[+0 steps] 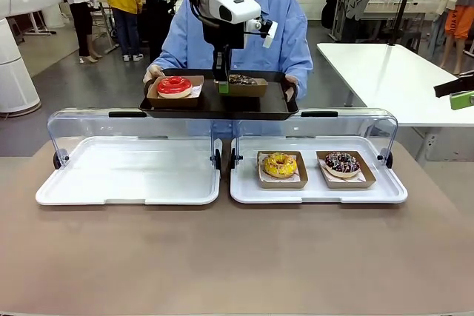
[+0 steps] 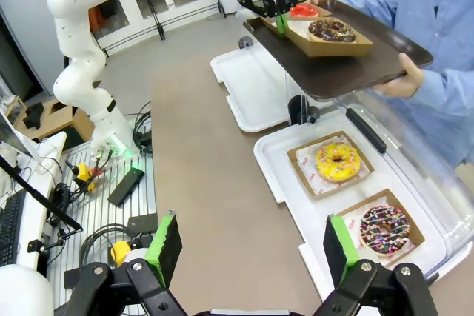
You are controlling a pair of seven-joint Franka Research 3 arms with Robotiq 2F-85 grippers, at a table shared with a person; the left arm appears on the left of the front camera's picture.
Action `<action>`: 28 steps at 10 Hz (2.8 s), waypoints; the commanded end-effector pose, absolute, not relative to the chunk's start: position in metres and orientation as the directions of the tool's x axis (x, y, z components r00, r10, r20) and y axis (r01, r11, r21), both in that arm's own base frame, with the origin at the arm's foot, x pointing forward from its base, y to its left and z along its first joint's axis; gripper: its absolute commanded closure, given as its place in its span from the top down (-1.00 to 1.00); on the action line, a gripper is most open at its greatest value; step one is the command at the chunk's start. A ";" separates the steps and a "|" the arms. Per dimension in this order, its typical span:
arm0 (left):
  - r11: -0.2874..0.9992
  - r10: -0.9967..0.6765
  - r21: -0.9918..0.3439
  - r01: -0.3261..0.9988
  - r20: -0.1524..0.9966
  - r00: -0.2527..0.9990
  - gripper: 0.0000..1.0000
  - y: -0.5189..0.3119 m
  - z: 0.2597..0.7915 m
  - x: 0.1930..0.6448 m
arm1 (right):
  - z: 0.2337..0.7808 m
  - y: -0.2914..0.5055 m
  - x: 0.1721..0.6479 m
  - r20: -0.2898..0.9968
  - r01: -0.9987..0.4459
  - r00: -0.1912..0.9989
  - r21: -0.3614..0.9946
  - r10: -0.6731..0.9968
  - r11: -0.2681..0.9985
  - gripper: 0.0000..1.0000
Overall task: Provide the desired donut to the person.
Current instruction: Place the picked Paper togo box onto the Handle tray extended by the person.
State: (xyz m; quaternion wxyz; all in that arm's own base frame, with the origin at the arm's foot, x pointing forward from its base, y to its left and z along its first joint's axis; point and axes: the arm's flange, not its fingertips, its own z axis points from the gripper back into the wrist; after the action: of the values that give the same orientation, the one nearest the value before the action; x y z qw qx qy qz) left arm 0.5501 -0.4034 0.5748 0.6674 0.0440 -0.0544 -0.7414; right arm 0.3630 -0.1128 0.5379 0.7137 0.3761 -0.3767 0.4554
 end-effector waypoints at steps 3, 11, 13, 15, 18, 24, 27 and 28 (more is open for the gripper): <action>-0.105 -0.994 0.143 0.984 0.005 -0.106 -0.98 -0.404 0.573 0.559 | 0.538 -0.113 0.363 0.890 -0.937 0.288 0.187 0.352 0.295 1.00; -0.108 -0.993 0.132 0.985 0.026 -0.112 1.00 -0.401 0.573 0.557 | 0.538 -0.113 0.363 0.890 -0.937 0.288 0.187 0.352 0.295 1.00; -0.107 -0.993 0.127 0.986 0.033 -0.112 1.00 -0.401 0.575 0.555 | 0.538 -0.113 0.363 0.890 -0.937 0.288 0.187 0.352 0.295 1.00; -0.105 -0.993 0.124 0.987 0.036 -0.110 1.00 -0.400 0.577 0.555 | 0.538 -0.113 0.363 0.890 -0.937 0.288 0.187 0.352 0.295 1.00; -0.105 -0.992 0.090 0.990 0.054 -0.110 1.00 -0.388 0.583 0.548 | 0.538 -0.113 0.363 0.890 -0.937 0.288 0.187 0.352 0.295 1.00; -0.101 -0.984 0.129 0.986 0.134 -0.118 1.00 -0.255 0.600 0.457 | 0.538 -0.113 0.363 0.890 -0.937 0.288 0.187 0.352 0.295 1.00; -0.071 -0.974 0.175 0.982 0.200 -0.106 1.00 -0.195 0.594 0.412 | 0.538 -0.113 0.363 0.890 -0.937 0.288 0.187 0.352 0.295 1.00; -0.064 -0.972 0.176 0.982 0.211 -0.101 1.00 -0.179 0.593 0.406 | 0.538 -0.113 0.363 0.890 -0.937 0.288 0.187 0.352 0.295 1.00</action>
State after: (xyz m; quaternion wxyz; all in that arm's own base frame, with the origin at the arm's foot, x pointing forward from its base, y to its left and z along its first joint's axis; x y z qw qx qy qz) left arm 0.4231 -0.1879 0.6025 0.6810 -0.0134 -0.1156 -0.7229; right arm 0.3630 -0.1130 0.5379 0.7137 0.3761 -0.3768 0.4552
